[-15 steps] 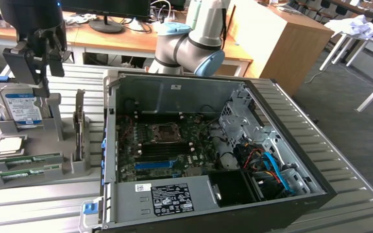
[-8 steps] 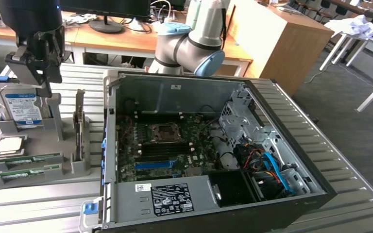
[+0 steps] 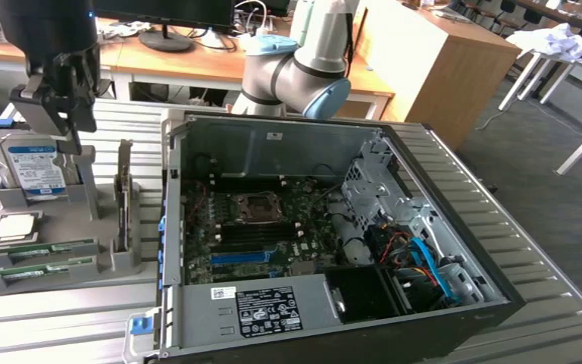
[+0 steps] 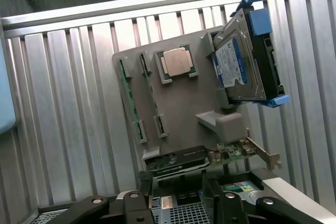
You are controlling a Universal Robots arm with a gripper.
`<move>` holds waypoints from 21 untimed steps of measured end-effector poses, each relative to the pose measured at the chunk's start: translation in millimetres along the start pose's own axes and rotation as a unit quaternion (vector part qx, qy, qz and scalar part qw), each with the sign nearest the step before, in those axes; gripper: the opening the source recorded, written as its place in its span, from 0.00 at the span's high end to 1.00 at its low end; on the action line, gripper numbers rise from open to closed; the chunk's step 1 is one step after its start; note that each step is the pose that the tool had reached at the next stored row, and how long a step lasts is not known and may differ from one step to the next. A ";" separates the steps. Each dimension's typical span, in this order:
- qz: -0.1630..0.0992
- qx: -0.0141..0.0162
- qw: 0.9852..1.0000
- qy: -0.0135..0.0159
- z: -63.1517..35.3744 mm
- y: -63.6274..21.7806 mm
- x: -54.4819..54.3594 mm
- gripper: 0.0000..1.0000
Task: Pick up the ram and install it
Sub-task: 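Pick up the ram and move it above insertion slot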
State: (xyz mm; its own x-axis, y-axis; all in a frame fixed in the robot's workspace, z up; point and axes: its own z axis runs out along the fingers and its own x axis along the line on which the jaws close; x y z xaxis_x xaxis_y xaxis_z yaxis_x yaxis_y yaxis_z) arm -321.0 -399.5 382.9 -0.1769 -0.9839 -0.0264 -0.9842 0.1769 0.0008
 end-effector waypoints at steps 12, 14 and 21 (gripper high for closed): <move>-0.017 0.000 1.000 0.000 1.6 1.1 2.4 0.50; -0.017 0.000 1.000 0.000 1.7 1.1 2.5 0.50; -0.017 0.000 1.000 0.000 2.9 3.8 3.1 0.50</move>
State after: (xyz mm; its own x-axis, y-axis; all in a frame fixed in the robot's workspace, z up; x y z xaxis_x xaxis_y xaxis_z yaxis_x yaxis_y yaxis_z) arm -325.3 -401.8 379.9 -0.1441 -0.9892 -0.0265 -0.9896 0.1441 0.0007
